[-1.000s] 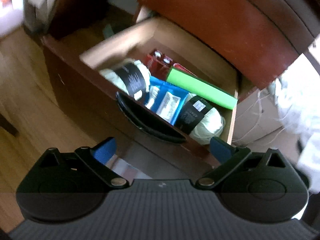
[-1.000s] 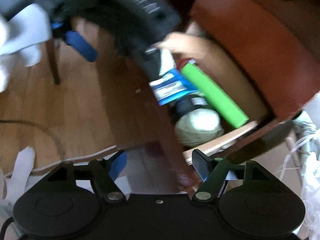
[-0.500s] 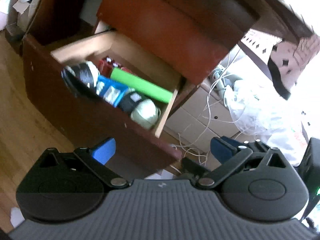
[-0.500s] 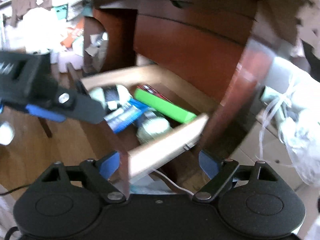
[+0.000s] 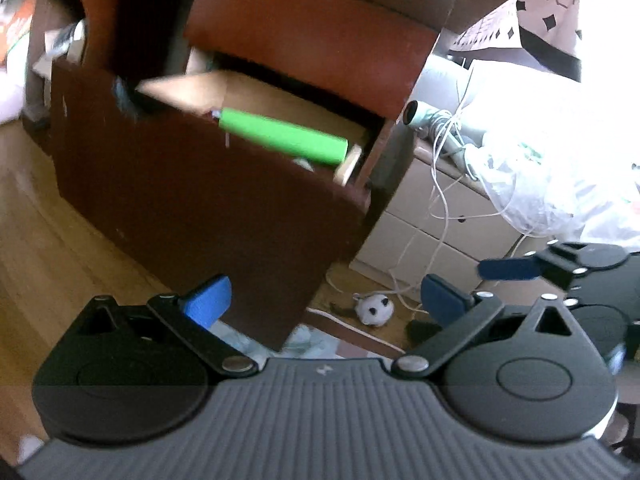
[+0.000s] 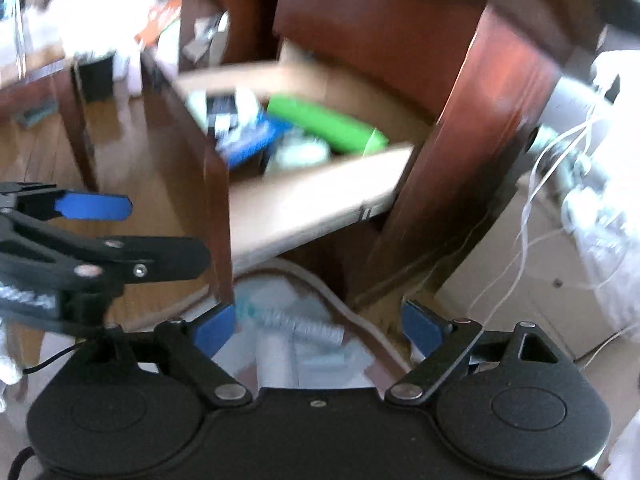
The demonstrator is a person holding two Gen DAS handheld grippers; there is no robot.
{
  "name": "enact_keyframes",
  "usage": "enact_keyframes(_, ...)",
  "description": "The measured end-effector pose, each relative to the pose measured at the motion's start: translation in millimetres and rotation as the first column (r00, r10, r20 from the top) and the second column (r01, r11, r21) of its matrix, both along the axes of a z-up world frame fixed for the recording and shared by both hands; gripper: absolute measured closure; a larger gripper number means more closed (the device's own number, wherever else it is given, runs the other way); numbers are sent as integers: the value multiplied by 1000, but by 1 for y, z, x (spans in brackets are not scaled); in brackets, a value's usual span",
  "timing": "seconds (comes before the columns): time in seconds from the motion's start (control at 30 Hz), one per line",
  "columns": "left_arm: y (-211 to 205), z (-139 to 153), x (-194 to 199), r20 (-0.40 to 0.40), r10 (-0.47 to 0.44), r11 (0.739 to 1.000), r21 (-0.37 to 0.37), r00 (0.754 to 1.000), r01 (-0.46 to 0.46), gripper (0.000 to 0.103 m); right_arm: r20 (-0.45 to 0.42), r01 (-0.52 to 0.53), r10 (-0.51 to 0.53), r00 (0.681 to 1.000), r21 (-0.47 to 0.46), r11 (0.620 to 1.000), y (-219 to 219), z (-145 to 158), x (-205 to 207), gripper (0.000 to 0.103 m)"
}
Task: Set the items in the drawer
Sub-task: 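Move the left gripper down to the white plastic container on the rug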
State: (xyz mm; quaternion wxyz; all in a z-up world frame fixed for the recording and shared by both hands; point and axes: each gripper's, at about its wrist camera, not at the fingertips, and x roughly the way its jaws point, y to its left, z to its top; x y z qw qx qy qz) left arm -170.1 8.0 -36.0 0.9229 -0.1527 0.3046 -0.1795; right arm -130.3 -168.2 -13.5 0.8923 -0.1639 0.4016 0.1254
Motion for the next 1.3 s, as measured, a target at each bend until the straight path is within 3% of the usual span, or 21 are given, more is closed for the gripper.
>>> enact_keyframes(0.03,-3,-9,3,-6,-14,1000,13,1000,14,0,-20,-8,8,1000,-10,1000,0,-8,1,10)
enact_keyframes(0.13,-19,-25,11,11,-109,983,151,994,106,0,-120,-45,39,992,-50,998,-3,-35,5,11)
enact_keyframes(0.27,-25,-38,17,-31,-104,976,191,994,108,0,-215,-86,63,975,-99,991,-3,-68,6,12)
enact_keyframes(0.4,-41,-63,24,-69,-71,969,230,995,85,0,-188,-101,73,979,-144,984,3,-85,15,11)
enact_keyframes(0.47,-47,-77,29,-70,12,965,263,997,7,0,-161,-57,29,987,-172,983,8,-105,25,10)
enact_keyframes(0.53,-48,-88,30,-34,39,966,255,999,-29,0,-170,-55,23,985,-186,981,14,-130,34,10)
enact_keyframes(0.63,-49,-110,36,-61,73,942,332,995,-49,0,-140,-113,87,986,-187,976,22,-164,37,12)
enact_keyframes(0.7,-44,-127,43,-109,84,945,323,990,-45,0,-101,-140,119,988,-235,962,28,-183,39,11)
enact_keyframes(0.83,-36,-156,54,-187,85,968,248,979,-37,0,-123,-198,173,977,-227,954,31,-213,47,12)
enact_keyframes(1.0,-43,-182,57,-99,89,962,265,991,-60,0,-153,-221,189,970,-230,948,32,-236,57,12)
enact_keyframes(1.07,-45,-194,61,-115,71,965,258,991,-39,0,-159,-234,204,966,-199,952,26,-242,59,12)
enact_keyframes(1.17,-43,-213,72,-179,80,972,232,981,-37,0,-121,-272,249,961,-241,932,15,-253,53,12)
enact_keyframes(1.3,-39,-241,87,-259,119,980,186,959,-72,0,-169,-331,296,940,-246,911,15,-274,41,12)
